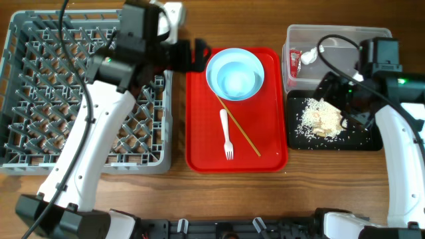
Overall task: Sort waste into correct bins and load items into the dishwasher rack
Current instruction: 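Move left gripper to the blue bowl on the plate and grasp its rim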
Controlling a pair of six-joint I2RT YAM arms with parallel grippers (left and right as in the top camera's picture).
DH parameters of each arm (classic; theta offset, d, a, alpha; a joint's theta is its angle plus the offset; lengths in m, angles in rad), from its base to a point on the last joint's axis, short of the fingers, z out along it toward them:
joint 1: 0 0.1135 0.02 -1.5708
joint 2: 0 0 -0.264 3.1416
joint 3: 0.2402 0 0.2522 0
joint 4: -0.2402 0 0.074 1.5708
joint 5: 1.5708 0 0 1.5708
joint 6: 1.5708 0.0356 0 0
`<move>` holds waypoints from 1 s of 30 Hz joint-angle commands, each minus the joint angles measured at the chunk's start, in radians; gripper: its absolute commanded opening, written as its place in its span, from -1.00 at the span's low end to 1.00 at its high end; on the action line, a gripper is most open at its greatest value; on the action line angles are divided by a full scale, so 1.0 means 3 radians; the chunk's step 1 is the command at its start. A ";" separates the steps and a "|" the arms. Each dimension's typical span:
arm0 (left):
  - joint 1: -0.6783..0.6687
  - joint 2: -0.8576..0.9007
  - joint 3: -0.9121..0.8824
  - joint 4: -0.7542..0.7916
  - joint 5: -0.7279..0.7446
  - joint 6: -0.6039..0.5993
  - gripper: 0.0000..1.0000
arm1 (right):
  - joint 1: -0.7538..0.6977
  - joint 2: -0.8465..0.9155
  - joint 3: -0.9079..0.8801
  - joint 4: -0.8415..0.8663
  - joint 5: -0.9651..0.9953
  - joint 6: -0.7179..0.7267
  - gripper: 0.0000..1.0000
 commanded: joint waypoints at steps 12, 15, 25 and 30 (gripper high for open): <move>-0.0637 0.1310 0.0724 0.0231 -0.0328 0.0123 1.00 | -0.0460 -0.0006 0.0010 -0.0106 0.0099 -0.0165 1.00; -0.0772 0.1549 0.0722 0.0229 -0.0328 0.0123 1.00 | -0.0459 -0.0006 0.0010 -0.0111 0.0099 -0.0189 0.99; -0.1021 0.2122 0.0720 0.0202 -0.0563 0.0173 0.57 | -0.0459 -0.0006 0.0010 -0.0116 0.0098 -0.0249 1.00; -0.1025 0.2269 0.0720 0.0083 -0.0716 0.0173 0.44 | -0.0459 -0.0006 0.0010 -0.0116 0.0098 -0.0249 1.00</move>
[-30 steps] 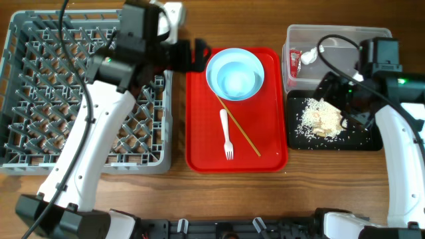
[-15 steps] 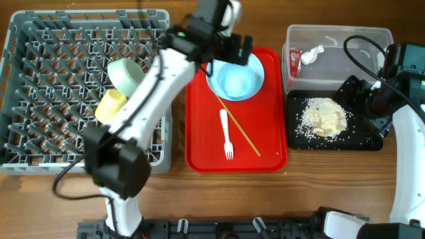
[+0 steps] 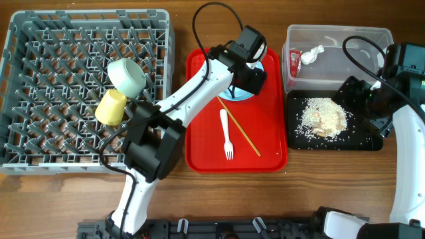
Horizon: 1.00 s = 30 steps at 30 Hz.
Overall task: Sort waste into correct bins and load items into the dishwasher rack
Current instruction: 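Move left gripper to the blue bowl on the plate and grasp its rim, then carry the blue bowl to the rack and stand it in the back row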
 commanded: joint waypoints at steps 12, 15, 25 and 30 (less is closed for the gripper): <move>-0.0034 0.0183 0.0018 -0.0191 -0.0238 0.0039 -0.21 | -0.0010 -0.0006 0.0010 -0.0017 0.0079 -0.0061 0.99; -0.0038 0.0183 0.0018 -0.0275 -0.0238 0.0039 -0.55 | -0.0010 -0.0006 0.0010 -0.0018 0.0080 -0.0065 0.99; -0.0043 0.0183 0.0019 -0.0375 -0.0239 0.0039 -0.92 | -0.0010 -0.0006 0.0010 -0.0032 0.0080 -0.0070 1.00; -0.0043 0.0177 0.0019 -0.0381 -0.0238 0.0039 -0.92 | -0.0010 -0.0006 0.0010 -0.0055 0.0080 -0.0142 0.99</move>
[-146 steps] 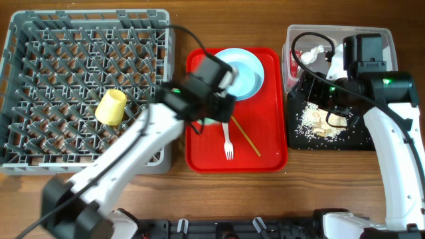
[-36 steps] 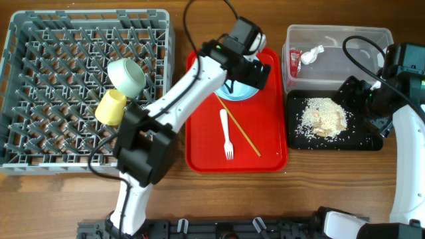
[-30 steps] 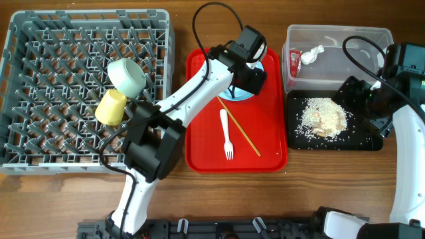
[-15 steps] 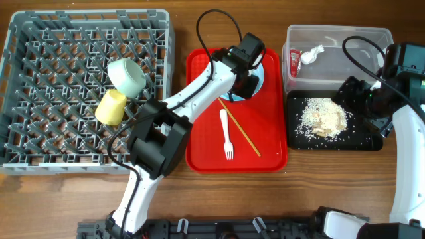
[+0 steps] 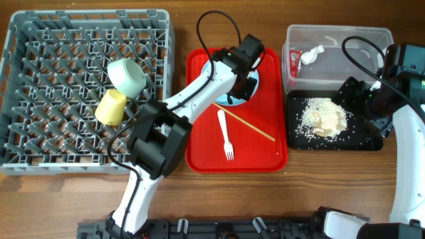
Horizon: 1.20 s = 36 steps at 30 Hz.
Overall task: Sort waste into correct bins and load items into the dishwasher rack
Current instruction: 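Carry the blue bowl to the rack and stand it in the back row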
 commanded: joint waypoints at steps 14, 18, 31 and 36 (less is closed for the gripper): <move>0.0226 -0.0885 0.0027 -0.0024 0.0023 -0.0008 -0.92 | -0.0010 -0.0006 0.0010 -0.0037 0.0079 -0.0083 0.99; 0.0580 -0.1265 0.0027 0.0004 0.0201 -0.0008 -0.92 | -0.0010 -0.0006 0.0010 -0.0038 0.0079 -0.0085 0.99; 0.2267 -0.1245 0.0020 0.0058 0.2787 0.0005 -0.92 | -0.0010 -0.0006 0.0010 -0.0037 0.0079 -0.0084 1.00; 0.2653 -0.0932 0.0019 0.0139 0.3465 0.0006 -0.92 | -0.0010 -0.0006 0.0010 -0.0038 0.0079 -0.0085 1.00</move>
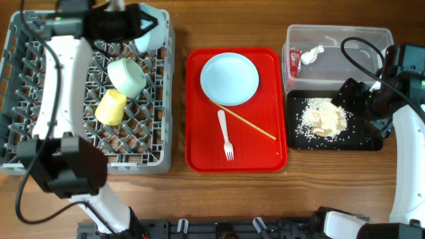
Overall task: Sort waste into correct bins and load items into the dishwasher rack
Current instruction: 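Carry the blue bowl to the rack and stand it in the back row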
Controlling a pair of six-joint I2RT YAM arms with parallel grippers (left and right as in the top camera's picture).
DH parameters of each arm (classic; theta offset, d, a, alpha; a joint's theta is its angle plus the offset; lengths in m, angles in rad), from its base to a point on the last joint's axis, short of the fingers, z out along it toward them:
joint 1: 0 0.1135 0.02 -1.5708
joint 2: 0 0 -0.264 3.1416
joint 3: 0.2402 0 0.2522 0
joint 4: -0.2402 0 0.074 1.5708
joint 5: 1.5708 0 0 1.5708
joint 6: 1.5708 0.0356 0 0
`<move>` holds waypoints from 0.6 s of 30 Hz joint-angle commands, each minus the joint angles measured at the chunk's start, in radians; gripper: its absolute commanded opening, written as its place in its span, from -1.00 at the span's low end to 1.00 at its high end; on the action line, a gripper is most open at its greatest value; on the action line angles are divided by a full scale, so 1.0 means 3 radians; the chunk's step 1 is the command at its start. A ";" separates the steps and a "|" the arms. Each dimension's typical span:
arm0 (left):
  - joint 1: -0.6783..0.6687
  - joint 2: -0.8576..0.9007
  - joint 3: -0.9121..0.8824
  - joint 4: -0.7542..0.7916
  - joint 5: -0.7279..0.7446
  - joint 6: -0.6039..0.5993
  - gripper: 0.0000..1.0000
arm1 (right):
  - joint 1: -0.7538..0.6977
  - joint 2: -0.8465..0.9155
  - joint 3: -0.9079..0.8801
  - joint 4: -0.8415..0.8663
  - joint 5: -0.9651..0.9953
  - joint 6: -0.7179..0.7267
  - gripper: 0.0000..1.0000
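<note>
My left gripper (136, 26) is shut on a light blue bowl (153, 28), held on its side over the back right corner of the grey dishwasher rack (40, 126). A pale green cup (127, 76) and a yellow cup (111, 107) lie in the rack. On the red tray (265, 159) are a light blue plate (229, 78), a white fork (227, 135) and a chopstick (246, 122). My right gripper (350, 94) hovers at the right side of the black bin (372, 143) holding rice scraps (322, 118); its jaws are too dark to read.
A clear bin (332, 33) at the back right holds a red and white wrapper (302, 58). The left arm runs along the rack's left side from the front edge. Bare wooden table (179, 192) shows between the rack, tray and bins.
The left gripper went from the bowl on the tray to the rack's back right corner, carrying the bowl. The blue plate under it is now uncovered. The right arm has not moved.
At first the left arm lay over the rack with its gripper near the tray's back left corner, the bowl on the tray. Then the gripper was at the bowl. Then the chopstick had swung flatter. Now the bowl is held over the rack.
</note>
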 commanded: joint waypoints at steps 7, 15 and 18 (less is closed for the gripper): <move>0.0407 0.0628 0.0013 0.0244 0.1165 -0.0008 -0.92 | -0.0010 -0.0006 0.0010 -0.0011 0.0079 -0.0032 0.99; 0.0511 0.0938 0.0013 0.0540 0.1562 -0.0006 -0.92 | -0.0010 -0.0006 0.0010 -0.0023 0.0079 -0.0031 0.99; 0.0533 0.0984 0.0013 0.0590 0.1560 -0.0008 -0.92 | -0.0010 -0.0006 0.0010 -0.0031 0.0079 -0.0031 1.00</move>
